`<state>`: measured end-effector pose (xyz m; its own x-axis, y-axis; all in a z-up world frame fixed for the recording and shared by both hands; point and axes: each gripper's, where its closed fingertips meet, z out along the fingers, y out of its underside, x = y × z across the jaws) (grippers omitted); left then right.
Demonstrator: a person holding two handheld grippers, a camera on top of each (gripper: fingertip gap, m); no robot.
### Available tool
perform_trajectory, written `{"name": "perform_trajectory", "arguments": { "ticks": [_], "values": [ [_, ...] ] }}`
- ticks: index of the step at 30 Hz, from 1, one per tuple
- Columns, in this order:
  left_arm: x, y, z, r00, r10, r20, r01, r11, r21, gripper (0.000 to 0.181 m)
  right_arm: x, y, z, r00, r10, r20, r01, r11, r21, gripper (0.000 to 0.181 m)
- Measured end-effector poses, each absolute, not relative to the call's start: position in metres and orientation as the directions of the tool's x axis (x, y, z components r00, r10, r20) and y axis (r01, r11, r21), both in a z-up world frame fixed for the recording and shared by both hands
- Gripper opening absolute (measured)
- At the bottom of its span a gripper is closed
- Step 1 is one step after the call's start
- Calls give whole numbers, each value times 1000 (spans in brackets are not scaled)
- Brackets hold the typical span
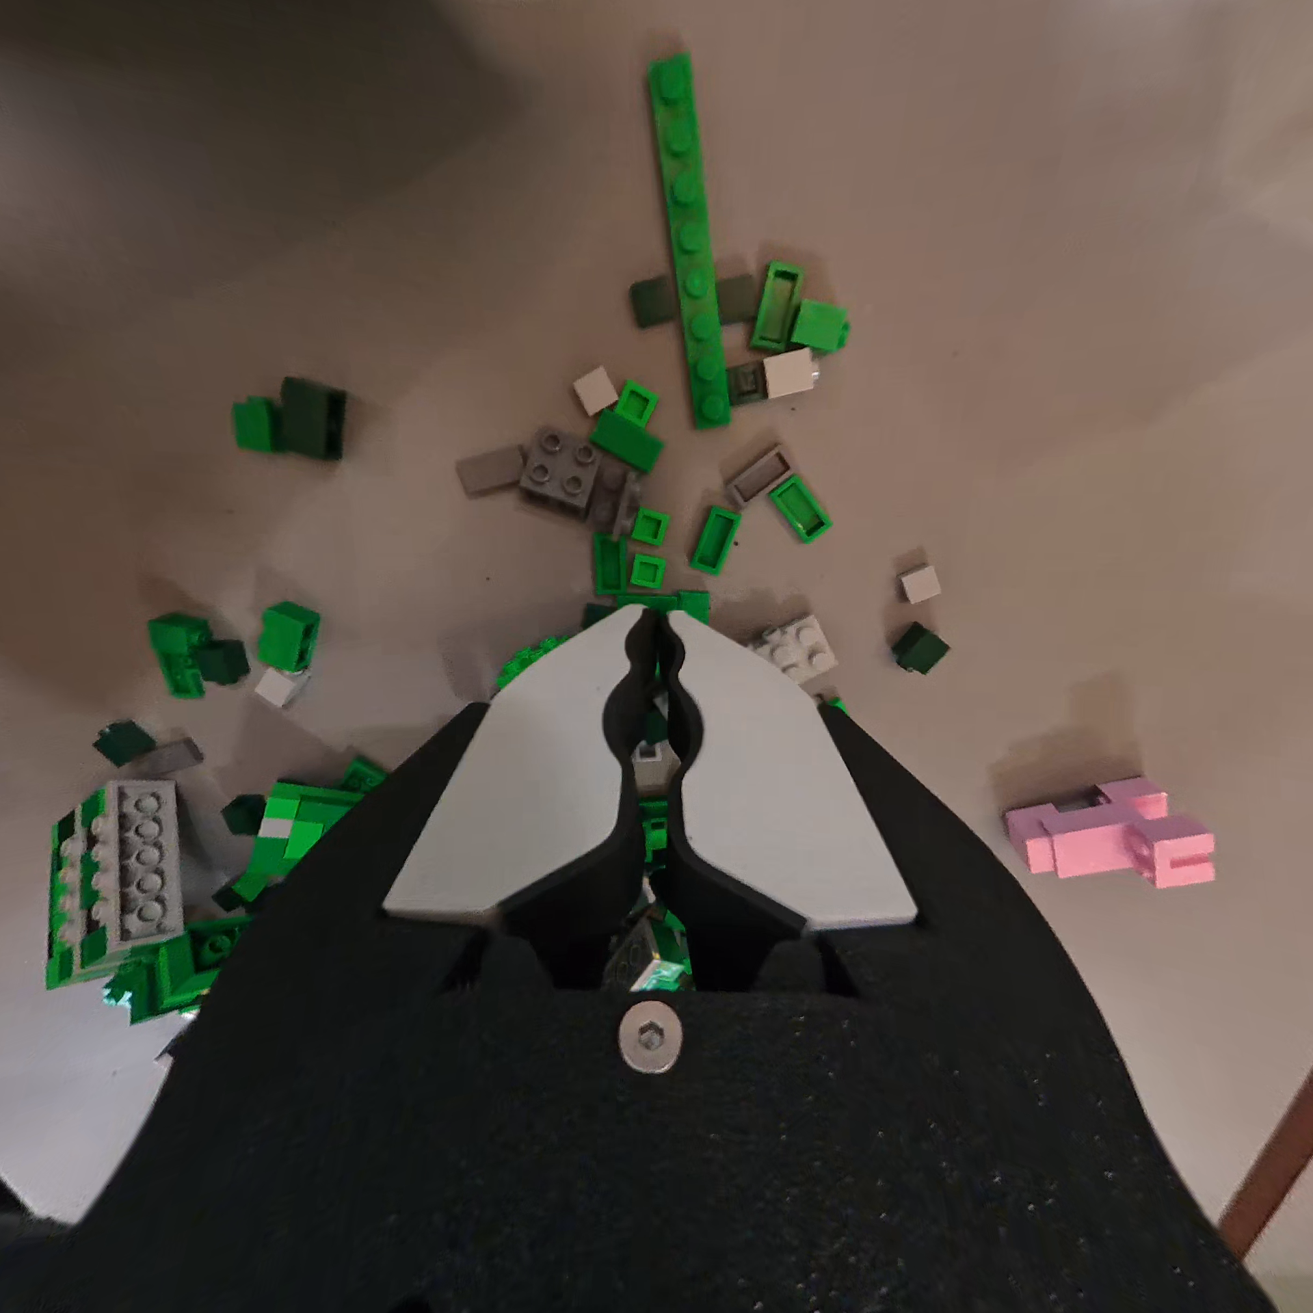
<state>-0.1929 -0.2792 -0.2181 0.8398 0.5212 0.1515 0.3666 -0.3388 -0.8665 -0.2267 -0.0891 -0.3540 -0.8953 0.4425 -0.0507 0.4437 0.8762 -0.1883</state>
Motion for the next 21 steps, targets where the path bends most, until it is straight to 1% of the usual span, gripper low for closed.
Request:
{"name": "perform_trajectory", "arguments": {
  "ticks": [2,8,12,21],
  "values": [
    [-192,-279,-219,842,520,148,364,-344,-865,0,-227,-92,-354,-906,419,-54,421,883,-206,0],
    [-192,-280,-218,841,520,151,366,-340,-866,0,-221,-107,-348,-923,365,-121,384,868,-315,16],
    [-193,-280,-218,840,521,152,366,-337,-867,0,-220,-105,-351,-940,333,-79,341,892,-298,22],
    [-191,-278,-219,844,516,150,366,-349,-863,0,-224,-105,-356,-948,319,-16,310,909,-277,20]
  ]
}}
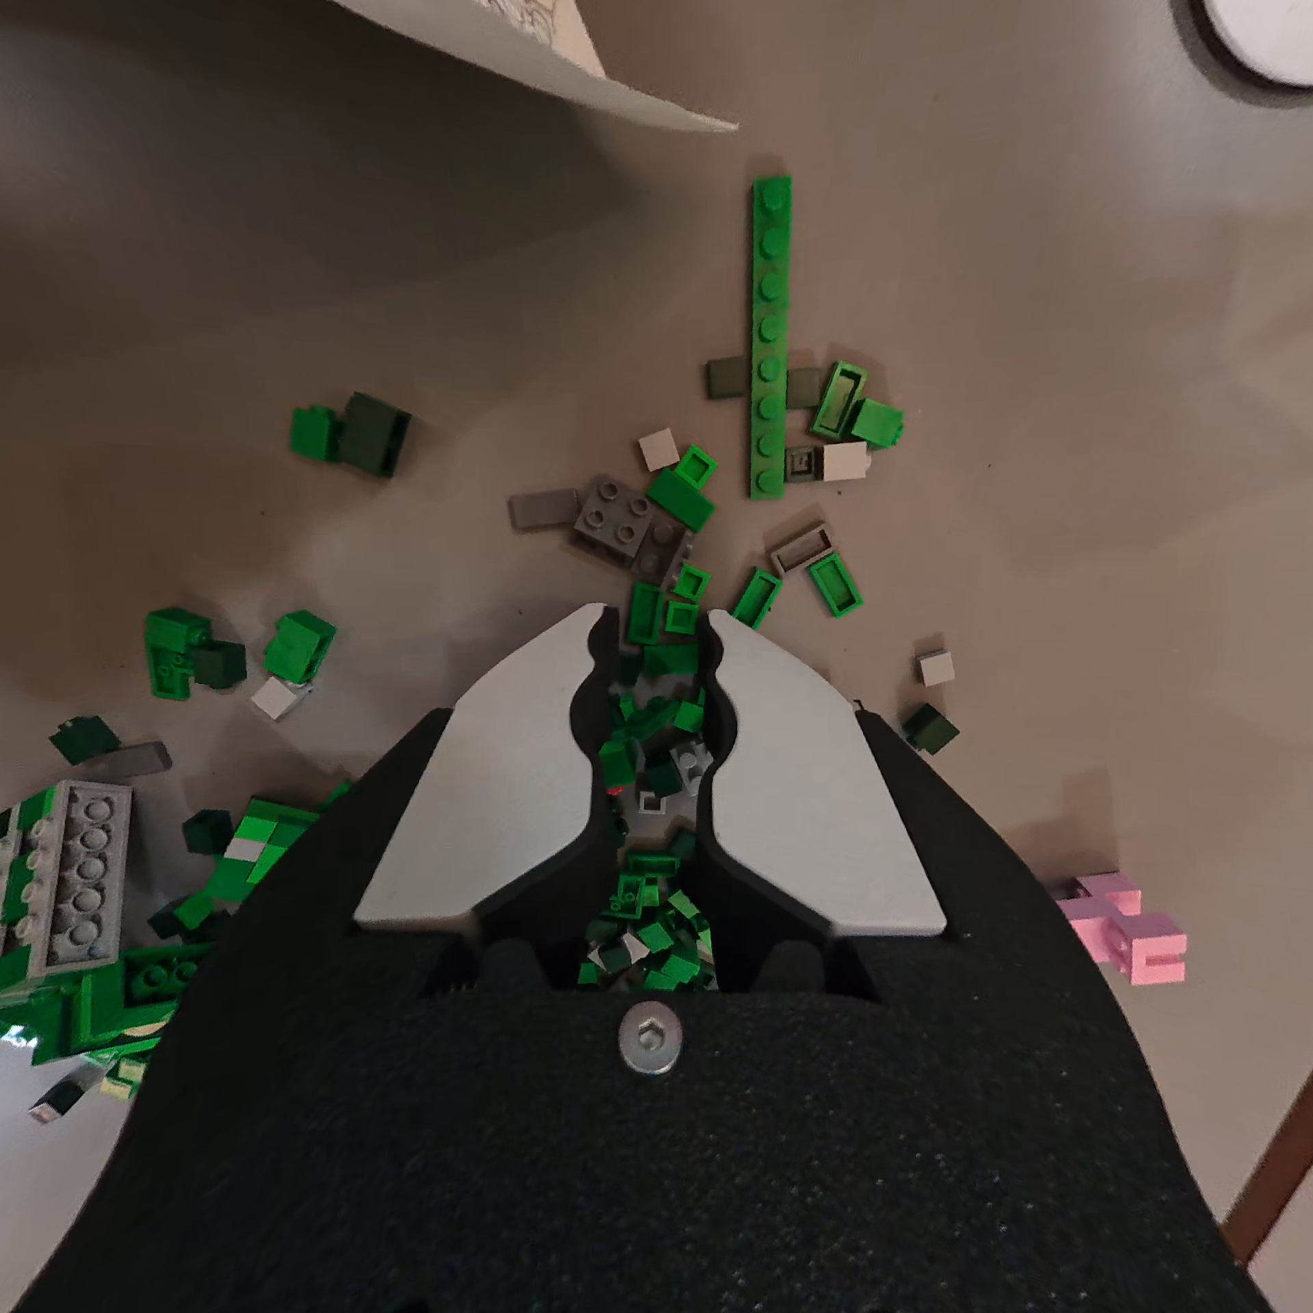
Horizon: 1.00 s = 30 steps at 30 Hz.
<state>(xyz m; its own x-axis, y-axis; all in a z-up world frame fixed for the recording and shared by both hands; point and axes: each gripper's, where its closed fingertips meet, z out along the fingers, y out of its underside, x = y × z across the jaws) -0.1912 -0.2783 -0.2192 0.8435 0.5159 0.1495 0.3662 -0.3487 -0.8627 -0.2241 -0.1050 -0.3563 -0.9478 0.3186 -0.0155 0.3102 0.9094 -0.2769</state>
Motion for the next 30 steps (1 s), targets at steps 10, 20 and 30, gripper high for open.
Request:
{"name": "perform_trajectory", "arguments": {
  "ticks": [10,20,30],
  "values": [
    [-191,-278,-219,845,512,151,365,-347,-864,0,-218,-110,-334,-944,261,201,191,930,-314,15],
    [-191,-277,-218,846,510,154,365,-343,-866,0,-158,-176,-217,-737,14,676,-278,905,-321,15],
    [-188,-273,-217,854,498,151,356,-349,-867,0,-153,-261,-223,-668,-99,738,-447,846,-291,15]
  ]
}}
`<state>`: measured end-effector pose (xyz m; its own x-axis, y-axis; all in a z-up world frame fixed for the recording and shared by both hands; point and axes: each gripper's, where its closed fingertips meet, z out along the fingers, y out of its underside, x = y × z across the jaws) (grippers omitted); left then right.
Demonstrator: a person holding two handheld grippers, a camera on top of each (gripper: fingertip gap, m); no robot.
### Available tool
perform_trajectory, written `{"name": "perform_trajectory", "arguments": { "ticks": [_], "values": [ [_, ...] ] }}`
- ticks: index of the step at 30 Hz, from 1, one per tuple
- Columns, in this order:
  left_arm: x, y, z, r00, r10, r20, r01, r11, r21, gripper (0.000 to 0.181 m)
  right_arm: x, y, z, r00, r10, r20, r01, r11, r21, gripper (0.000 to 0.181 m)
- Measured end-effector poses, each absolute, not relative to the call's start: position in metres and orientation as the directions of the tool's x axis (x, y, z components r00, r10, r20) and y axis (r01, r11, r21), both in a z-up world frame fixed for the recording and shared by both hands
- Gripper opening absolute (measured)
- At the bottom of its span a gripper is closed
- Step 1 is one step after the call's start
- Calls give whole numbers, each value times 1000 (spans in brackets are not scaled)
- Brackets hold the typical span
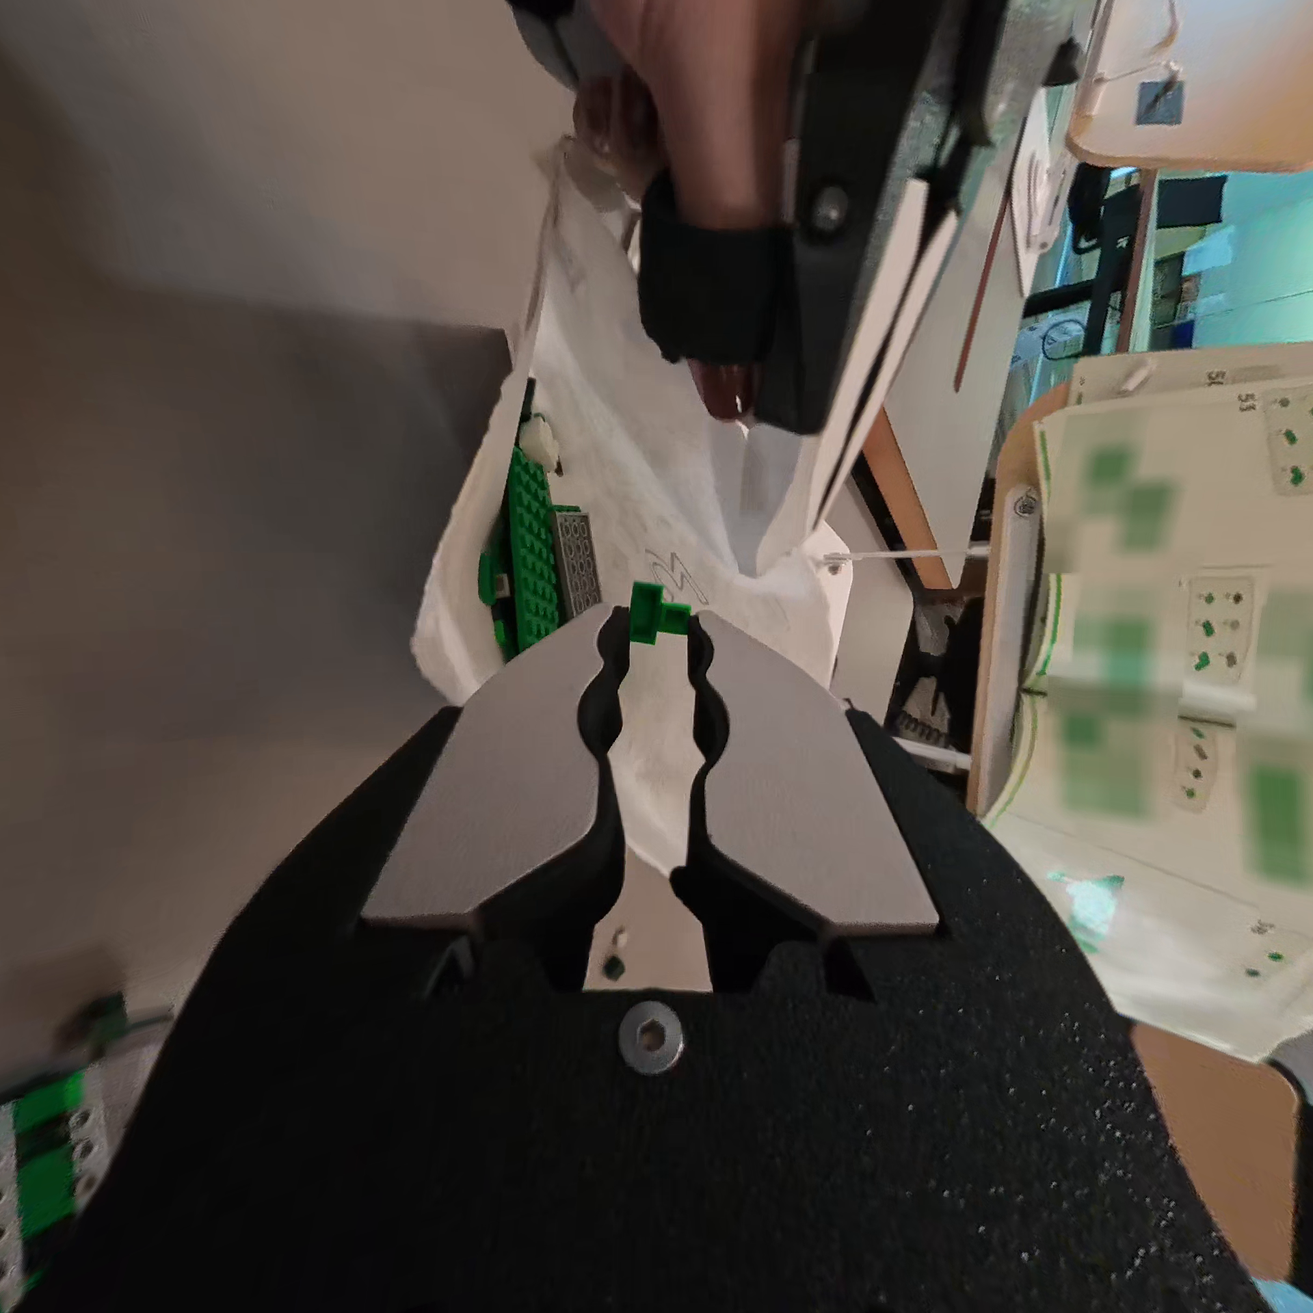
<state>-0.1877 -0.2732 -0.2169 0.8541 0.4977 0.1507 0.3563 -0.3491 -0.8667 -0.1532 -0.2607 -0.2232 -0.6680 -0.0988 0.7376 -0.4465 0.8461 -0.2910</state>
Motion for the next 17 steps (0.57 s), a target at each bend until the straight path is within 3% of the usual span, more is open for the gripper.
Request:
{"name": "perform_trajectory", "arguments": {
  "ticks": [5,12,17],
  "values": [
    [-187,-272,-217,856,494,150,354,-350,-867,0,-147,-271,-229,-717,-72,694,-434,824,-363,30],
    [-190,-274,-218,849,506,151,361,-349,-865,0,-139,-237,-197,-706,64,705,-403,782,-475,23],
    [-194,-278,-218,838,525,148,367,-342,-865,0,-149,-181,-180,-658,241,714,-265,813,-519,20]
  ]
}}
